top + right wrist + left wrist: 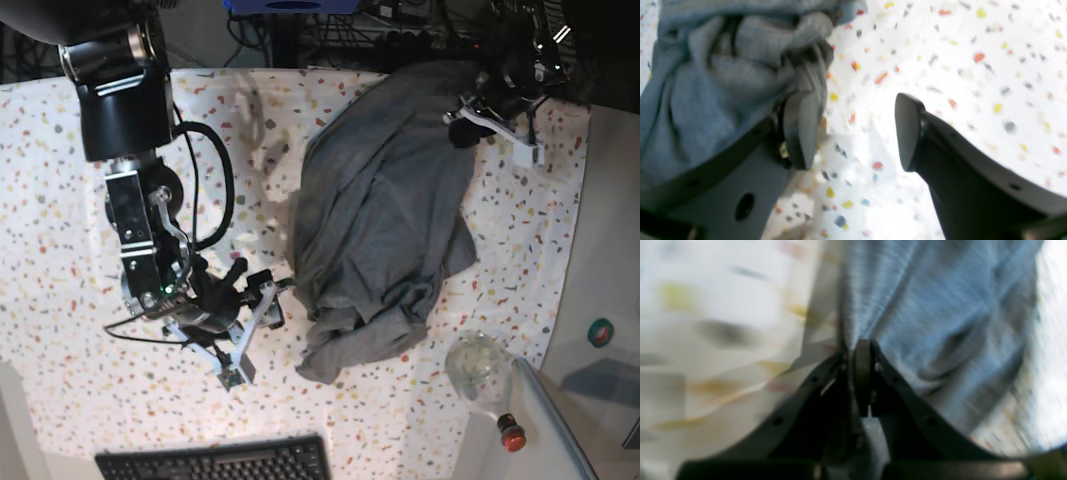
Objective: Layout the t-shirt on the table in an organized manner, then fold the t-shirt properly
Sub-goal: 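Grasp the shirt with both grippers at opposite ends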
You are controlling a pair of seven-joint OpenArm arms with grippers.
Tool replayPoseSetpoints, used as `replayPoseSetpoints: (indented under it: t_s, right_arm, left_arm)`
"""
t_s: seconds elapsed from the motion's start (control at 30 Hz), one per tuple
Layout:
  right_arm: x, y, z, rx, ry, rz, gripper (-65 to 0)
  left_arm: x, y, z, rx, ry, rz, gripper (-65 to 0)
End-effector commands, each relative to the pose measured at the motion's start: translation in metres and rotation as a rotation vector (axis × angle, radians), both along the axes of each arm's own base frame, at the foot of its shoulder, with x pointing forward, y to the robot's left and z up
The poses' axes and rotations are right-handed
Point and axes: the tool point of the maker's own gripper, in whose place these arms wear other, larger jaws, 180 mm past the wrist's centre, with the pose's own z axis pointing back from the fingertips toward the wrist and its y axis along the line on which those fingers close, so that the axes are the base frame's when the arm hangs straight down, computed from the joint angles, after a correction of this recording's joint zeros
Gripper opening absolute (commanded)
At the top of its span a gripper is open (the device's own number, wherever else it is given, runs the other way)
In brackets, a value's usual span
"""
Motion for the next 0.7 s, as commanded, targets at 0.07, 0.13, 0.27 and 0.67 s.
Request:
replayPoseSetpoints:
  t_s: [0.07, 0.13, 0.27, 0.67]
  right_arm:
    - [0.026, 0.028, 0.012, 0.077, 0.014, 0.002, -29.6]
    - [0.026, 0.040, 0.003, 0.121, 0.073, 0.007, -29.6]
    - [0.025, 0.064, 0.005, 0.302, 0.170, -0.005, -29.7]
    - [0.013, 0.085, 0.004, 0.425, 0.297, -0.072, -30.0]
  left_arm:
    - [-0.001, 0.030, 0.013, 0.051, -0.027, 0.037, -65.0]
    - [-0.007, 0.034, 0.012, 0.065, -0.011, 0.028, -65.0]
    - [-0.011, 0.036, 0.011, 0.068, -0.006, 0.031, -65.0]
    - [-0.006, 0.034, 0.012, 0.063, -0.014, 0.028, -65.0]
